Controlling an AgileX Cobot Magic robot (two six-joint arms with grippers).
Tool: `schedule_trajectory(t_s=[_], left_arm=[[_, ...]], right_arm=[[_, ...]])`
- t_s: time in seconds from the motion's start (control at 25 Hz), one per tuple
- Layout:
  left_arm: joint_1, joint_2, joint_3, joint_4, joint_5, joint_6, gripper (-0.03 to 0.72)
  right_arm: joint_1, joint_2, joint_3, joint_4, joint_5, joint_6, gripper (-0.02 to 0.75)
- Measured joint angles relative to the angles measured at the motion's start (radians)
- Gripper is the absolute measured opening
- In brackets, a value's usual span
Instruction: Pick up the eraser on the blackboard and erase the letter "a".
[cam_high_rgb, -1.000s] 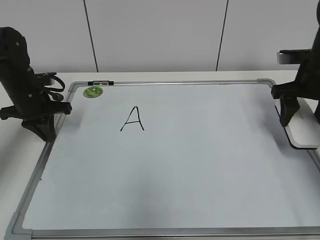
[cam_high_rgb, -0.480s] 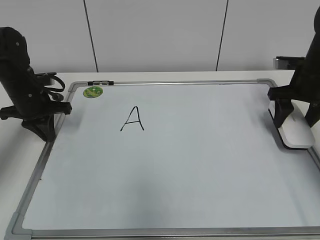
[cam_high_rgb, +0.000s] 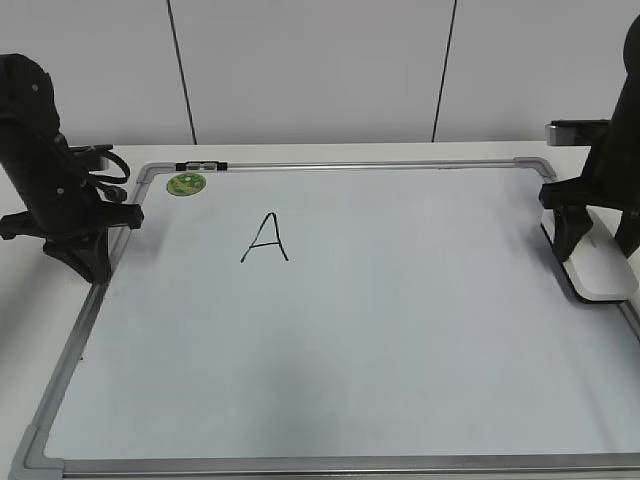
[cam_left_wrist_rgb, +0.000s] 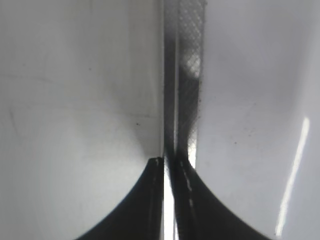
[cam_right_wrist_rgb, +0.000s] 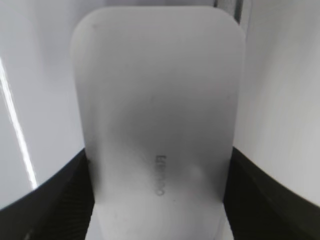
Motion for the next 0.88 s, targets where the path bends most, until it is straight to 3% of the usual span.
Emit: schedule_trajectory(t_s=[0.88], left_arm=[[0.000, 0.000, 0.000, -0.002, 0.000, 0.000, 0.029]], right_arm=[[-0.002, 0.046, -0.002, 0.003, 0.000, 0.002, 0.523]])
